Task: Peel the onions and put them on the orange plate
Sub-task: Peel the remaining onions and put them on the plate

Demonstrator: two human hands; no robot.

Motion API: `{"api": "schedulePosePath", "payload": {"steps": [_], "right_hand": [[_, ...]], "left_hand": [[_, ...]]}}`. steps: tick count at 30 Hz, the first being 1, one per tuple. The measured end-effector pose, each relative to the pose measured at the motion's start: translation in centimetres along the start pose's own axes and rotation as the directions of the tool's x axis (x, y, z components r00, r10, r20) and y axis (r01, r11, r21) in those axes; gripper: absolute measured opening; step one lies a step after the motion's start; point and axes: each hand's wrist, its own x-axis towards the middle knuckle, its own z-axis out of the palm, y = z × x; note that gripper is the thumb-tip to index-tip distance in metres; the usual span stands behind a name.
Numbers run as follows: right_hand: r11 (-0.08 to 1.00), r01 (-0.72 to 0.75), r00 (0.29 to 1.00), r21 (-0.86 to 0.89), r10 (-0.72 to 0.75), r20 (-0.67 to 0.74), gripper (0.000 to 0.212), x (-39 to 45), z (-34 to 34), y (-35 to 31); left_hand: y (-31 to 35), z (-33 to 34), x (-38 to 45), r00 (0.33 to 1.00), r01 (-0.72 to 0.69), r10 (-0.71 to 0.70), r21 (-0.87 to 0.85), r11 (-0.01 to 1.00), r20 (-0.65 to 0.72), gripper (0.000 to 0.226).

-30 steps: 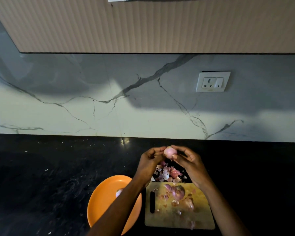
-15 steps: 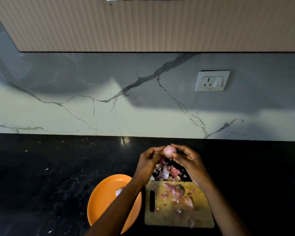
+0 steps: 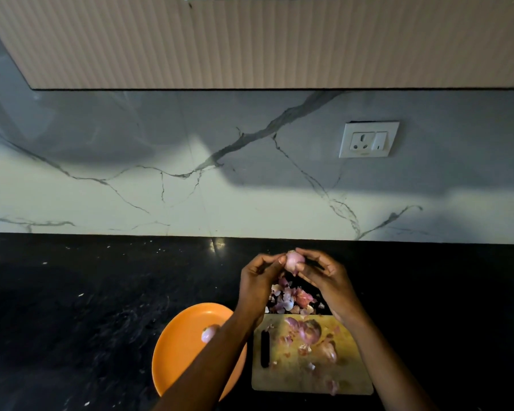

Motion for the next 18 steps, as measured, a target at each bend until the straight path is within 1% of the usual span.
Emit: {"api": "schedulePosePath", "payload": {"steps": [3, 6, 8, 9, 11, 13, 15, 17, 18], "right_hand": [[1.000, -0.005, 1.000, -0.002, 0.005, -0.024, 0.037, 0.0, 0.0, 0.2], [0.996, -0.037, 0.998, 0.083, 0.041, -0.047, 0.035, 0.1, 0.1, 0.1], [0.988, -0.052, 0.996, 0.143, 0.061, -0.058, 0.033, 0.1, 0.2, 0.0], [0.986, -0.054, 0.996, 0.155, 0.064, -0.063, 0.032, 0.1, 0.2, -0.1], [0.987, -0.054, 0.995, 0.150, 0.066, -0.071, 0.031, 0.1, 0.2, -0.3], [0.988, -0.059, 0.995, 0.141, 0.069, -0.067, 0.032, 0.1, 0.1, -0.3], [0.990, -0.055, 0.996, 0.128, 0.063, -0.056, 0.031, 0.1, 0.0, -0.4], [0.994, -0.046, 0.998, 0.097, 0.050, -0.043, 0.030, 0.0, 0.0, -0.4], [0.996, -0.043, 0.998, 0.079, 0.046, -0.039, 0.030, 0.0, 0.0, -0.3]], "left_hand": [[-0.3, -0.1, 0.3, 0.999, 0.021, -0.021, 0.010, 1.000, -0.038, 0.009], [-0.8, -0.3, 0.6, 0.993, 0.080, -0.076, 0.038, 0.996, -0.088, 0.023], [-1.3, -0.6, 0.7, 0.990, 0.120, -0.108, 0.151, 0.981, -0.085, 0.036], [-1.5, -0.7, 0.7, 0.991, 0.125, -0.113, 0.208, 0.970, -0.070, 0.038], [-1.4, -0.7, 0.6, 0.995, 0.101, -0.096, 0.257, 0.961, -0.031, 0.027], [-0.8, -0.5, 0.5, 0.998, 0.052, -0.055, 0.231, 0.972, 0.006, 0.014], [0.0, -0.3, 0.4, 0.996, -0.009, -0.007, 0.195, 0.981, 0.085, 0.023], [0.6, -0.1, 0.4, 0.989, -0.063, 0.032, 0.211, 0.975, 0.145, 0.032], [0.8, 0.0, 0.5, 0.985, -0.092, 0.055, 0.232, 0.968, 0.163, 0.033]]}}
